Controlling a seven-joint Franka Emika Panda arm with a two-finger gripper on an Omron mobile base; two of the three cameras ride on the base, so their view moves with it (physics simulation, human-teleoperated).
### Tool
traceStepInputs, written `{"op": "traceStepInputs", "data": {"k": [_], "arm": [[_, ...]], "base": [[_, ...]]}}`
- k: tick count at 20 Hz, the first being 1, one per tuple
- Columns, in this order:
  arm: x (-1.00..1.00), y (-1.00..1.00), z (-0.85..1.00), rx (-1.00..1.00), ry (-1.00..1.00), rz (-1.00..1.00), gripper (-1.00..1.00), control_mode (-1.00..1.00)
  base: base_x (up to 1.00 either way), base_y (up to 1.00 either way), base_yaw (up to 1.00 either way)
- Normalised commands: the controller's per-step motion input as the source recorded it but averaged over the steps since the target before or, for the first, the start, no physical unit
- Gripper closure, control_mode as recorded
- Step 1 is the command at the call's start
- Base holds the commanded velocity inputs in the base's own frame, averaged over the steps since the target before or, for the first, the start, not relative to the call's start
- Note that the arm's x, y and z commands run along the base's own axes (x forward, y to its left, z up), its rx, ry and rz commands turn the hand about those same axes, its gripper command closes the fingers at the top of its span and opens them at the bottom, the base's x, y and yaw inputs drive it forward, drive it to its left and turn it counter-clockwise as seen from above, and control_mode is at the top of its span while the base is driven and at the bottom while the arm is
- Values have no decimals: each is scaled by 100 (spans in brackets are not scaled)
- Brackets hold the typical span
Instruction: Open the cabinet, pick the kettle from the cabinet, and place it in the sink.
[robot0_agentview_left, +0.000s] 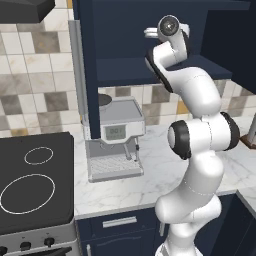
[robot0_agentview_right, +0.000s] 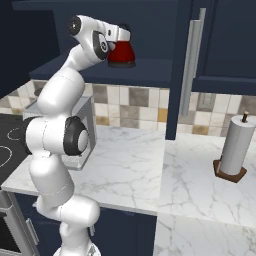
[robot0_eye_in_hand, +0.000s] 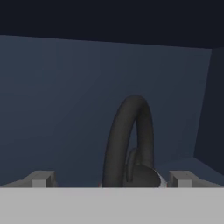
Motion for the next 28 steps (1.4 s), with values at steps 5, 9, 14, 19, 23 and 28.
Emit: {"op": "traceStepInputs", "data": {"k": [5, 9, 14, 19, 23, 28], "arm": [[4, 0, -2, 0, 0, -2, 100, -100], [0, -4, -4, 0, 0, -1, 100, -100], [0, -1, -8, 1, 1, 0, 100, -100], [-9, 0, -7, 5, 0, 0, 100, -100], [-26, 3, -7, 12, 0, 0, 100, -100], [-38, 8, -11, 14, 0, 0, 100, -100]], "base": [[0, 0, 0], [0, 0, 0], [0, 0, 0], [0, 0, 0], [0, 0, 0], [0, 0, 0]]}}
